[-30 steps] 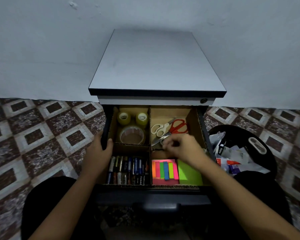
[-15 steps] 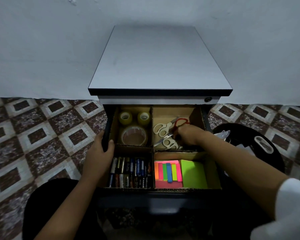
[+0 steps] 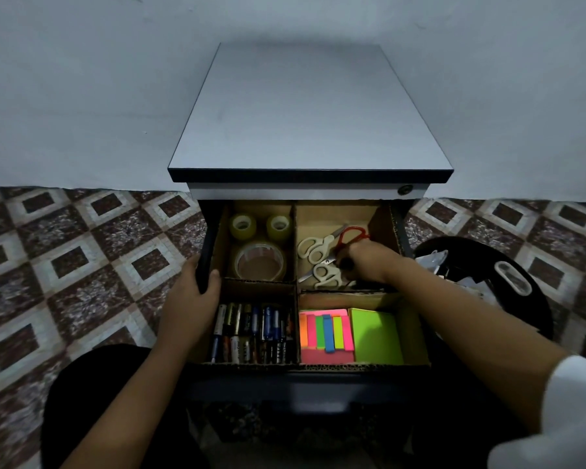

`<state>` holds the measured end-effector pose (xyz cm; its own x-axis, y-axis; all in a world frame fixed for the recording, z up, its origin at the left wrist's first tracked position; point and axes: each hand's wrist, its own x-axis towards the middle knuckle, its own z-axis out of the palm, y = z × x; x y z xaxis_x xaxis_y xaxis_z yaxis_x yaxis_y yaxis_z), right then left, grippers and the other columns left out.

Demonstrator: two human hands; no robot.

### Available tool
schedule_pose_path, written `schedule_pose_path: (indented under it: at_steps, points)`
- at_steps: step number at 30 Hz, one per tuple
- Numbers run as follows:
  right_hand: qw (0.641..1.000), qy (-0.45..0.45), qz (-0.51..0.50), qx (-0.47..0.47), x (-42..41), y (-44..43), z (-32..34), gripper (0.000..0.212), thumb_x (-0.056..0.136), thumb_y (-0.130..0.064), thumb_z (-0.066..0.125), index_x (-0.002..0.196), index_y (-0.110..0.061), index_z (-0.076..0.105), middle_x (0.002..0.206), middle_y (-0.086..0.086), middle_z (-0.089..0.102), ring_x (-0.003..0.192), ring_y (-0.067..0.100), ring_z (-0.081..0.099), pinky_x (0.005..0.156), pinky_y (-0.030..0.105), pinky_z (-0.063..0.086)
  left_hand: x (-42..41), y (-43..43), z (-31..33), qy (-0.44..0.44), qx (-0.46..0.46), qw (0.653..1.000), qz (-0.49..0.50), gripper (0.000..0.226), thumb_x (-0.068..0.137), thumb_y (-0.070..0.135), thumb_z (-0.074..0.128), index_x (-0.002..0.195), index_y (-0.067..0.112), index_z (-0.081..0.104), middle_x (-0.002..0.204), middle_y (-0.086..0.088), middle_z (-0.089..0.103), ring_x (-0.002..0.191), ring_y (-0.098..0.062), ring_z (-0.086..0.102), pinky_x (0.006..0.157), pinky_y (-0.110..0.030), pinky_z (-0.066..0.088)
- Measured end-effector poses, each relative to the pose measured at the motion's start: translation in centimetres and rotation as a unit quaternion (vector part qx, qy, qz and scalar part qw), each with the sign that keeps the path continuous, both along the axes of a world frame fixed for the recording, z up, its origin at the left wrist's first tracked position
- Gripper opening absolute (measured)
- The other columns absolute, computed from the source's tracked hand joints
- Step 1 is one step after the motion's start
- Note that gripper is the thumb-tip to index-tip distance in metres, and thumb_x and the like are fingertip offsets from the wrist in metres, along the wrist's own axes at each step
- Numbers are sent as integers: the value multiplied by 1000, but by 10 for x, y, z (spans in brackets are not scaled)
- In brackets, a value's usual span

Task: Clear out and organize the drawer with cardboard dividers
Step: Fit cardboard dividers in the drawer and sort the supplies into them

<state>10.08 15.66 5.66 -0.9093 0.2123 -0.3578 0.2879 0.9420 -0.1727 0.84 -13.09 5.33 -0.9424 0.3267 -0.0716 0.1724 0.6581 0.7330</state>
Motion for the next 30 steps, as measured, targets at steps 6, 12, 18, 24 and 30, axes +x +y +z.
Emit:
schedule_pose_path:
  at_steps: [6,12,18,24,30]
  points:
    - [996,74,1,-42,22,-8,16,34,87,-23,63,120,-12,62,118,7,64,109,22,60,91,27,46,1,-1,0,15,3,1000,-7,50,98,37,43,142,17,34,133,-12,53,117,-31,53,90,-41,46]
    - [987,154,-13,-51,62,-28,32,32,87,-23,61,117,-17,64,118,5,63,109,21,57,95,30,46,5,-1,3,88,-26,996,-15,49,95,26,50,139,5,41,138,-19,41,127,-32,39,98,-43,38]
    - [981,182,-1,-65,102,-54,55,40,89,-33,60,126,-22,56,126,-3,53,116,13,48,102,26,39,18,-5,14,253,-35,957,-141,39,89,35,52,111,5,64,115,-15,56,112,-31,48,93,-44,44]
    - [984,112,68,-121,135,-78,63,48,85,-48,61,127,-25,57,124,-6,58,112,5,52,95,17,38,48,-16,39,61,-111,900,-417,99,56,95,20,112,26,63,104,13,58,92,7,51,79,-2,38]
    - [987,53,100,-111,154,-93,54,67,77,-51,68,136,-27,45,128,-5,51,116,8,48,99,22,39,65,-29,40,-3,-218,852,-476,95,55,81,51,136,32,41,127,19,44,112,4,42,88,-3,32]
